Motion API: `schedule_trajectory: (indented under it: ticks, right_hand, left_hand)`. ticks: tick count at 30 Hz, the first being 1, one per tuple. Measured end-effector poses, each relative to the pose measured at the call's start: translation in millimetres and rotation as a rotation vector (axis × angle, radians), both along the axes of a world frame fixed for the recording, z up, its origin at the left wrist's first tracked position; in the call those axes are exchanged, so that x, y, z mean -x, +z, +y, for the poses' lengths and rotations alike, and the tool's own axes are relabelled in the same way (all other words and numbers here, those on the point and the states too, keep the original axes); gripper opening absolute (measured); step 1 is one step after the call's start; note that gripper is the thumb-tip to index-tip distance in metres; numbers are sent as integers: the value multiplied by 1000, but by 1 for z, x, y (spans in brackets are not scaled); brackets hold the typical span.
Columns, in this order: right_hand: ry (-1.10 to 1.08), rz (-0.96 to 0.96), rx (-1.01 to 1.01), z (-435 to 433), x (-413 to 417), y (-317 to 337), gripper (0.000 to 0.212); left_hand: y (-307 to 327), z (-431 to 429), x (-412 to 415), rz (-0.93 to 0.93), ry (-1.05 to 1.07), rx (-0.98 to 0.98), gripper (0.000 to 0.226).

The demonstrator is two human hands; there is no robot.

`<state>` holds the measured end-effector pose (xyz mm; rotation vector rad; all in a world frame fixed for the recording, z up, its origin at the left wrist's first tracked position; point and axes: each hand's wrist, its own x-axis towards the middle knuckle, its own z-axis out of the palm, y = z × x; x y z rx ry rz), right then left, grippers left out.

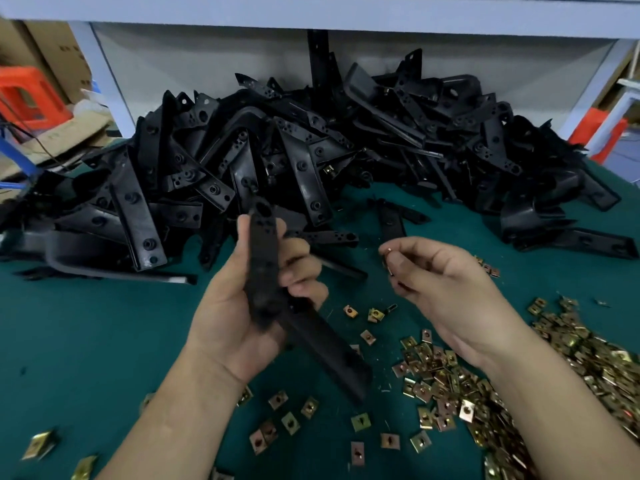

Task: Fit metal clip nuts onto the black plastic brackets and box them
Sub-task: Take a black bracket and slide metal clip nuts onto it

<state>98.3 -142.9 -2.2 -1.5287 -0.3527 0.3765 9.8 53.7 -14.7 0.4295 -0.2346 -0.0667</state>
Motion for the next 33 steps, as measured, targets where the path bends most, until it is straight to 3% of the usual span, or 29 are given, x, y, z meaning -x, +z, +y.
schedule_trajectory:
  ticks: [4,11,27,30,31,33]
  right_hand:
    - [57,106,-122,0,4,4,11]
    - [119,227,-321,-7,0,7,22]
    - [62,287,-119,-4,-2,-2,23]
    - [66,282,-105,-4,-2,-2,21]
    - [71,282,-103,-4,-2,-2,21]
    - [88,280,-98,-4,-1,-3,19]
  left_hand:
    - [4,1,2,75,148,-46,26]
    - [6,1,-1,131,481,-254,29]
    - [-1,10,-8,210,458,-241,29]
    - [-2,12,-5,146,335,-299,83]
    - [-3,11,-4,138,311,-310,92]
    - [-2,7,-4,147,280,-289,85]
